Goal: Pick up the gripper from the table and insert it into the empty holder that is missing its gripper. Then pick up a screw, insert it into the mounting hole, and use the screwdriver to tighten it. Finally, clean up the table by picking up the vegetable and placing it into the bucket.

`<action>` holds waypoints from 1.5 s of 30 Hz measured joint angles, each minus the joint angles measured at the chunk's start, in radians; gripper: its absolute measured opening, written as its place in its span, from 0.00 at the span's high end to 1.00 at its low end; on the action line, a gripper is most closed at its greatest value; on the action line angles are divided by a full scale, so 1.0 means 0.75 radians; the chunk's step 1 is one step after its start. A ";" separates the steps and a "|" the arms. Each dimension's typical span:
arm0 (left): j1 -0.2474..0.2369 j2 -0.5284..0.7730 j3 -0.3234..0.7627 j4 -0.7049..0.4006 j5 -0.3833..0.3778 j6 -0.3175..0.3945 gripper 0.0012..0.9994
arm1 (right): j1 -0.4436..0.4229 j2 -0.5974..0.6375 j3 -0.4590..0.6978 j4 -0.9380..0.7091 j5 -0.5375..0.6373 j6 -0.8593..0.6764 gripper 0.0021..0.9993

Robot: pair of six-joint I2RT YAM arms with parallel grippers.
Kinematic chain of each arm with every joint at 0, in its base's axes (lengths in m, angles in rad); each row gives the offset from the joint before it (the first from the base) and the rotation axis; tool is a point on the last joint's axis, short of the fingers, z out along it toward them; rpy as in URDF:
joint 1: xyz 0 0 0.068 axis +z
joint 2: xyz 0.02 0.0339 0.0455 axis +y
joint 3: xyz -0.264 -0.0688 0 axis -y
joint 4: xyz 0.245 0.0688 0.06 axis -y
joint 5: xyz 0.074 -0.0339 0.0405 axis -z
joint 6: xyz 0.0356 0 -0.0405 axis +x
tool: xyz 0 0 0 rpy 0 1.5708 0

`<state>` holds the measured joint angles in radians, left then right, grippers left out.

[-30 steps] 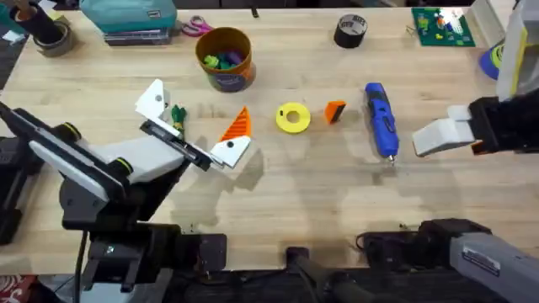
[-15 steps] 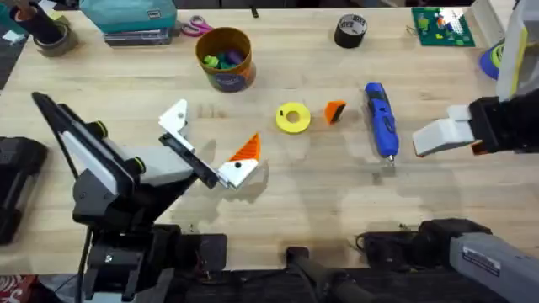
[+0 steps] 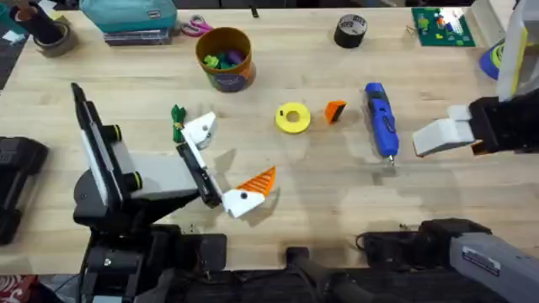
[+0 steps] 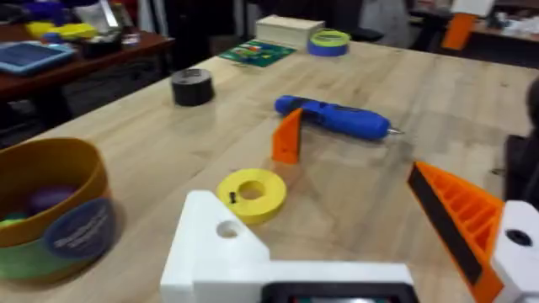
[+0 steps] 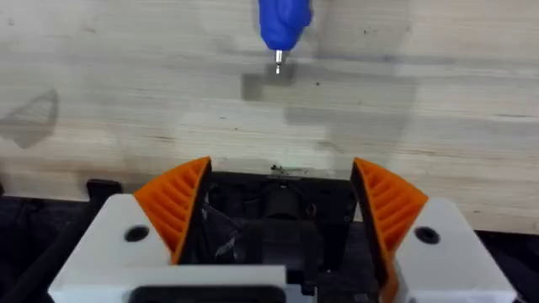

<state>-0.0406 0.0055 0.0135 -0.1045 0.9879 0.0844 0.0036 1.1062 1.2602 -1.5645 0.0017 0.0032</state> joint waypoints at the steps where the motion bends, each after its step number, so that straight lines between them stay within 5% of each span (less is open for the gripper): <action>1: 0.000 0.000 0.000 -0.004 0.025 0.000 0.01 | 0.000 0.000 0.000 0.000 0.000 0.000 0.00; 12: 0.000 0.000 0.001 -0.023 0.168 -0.003 0.01 | 0.000 0.000 0.000 0.000 0.000 0.000 0.00; 45: 0.000 0.000 0.001 -0.026 0.190 -0.003 0.01 | 0.000 0.000 0.000 0.000 0.000 -0.001 0.00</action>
<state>-0.0406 0.0054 0.0139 -0.1242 1.1301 0.0818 0.0036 1.1061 1.2602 -1.5642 0.0017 0.0029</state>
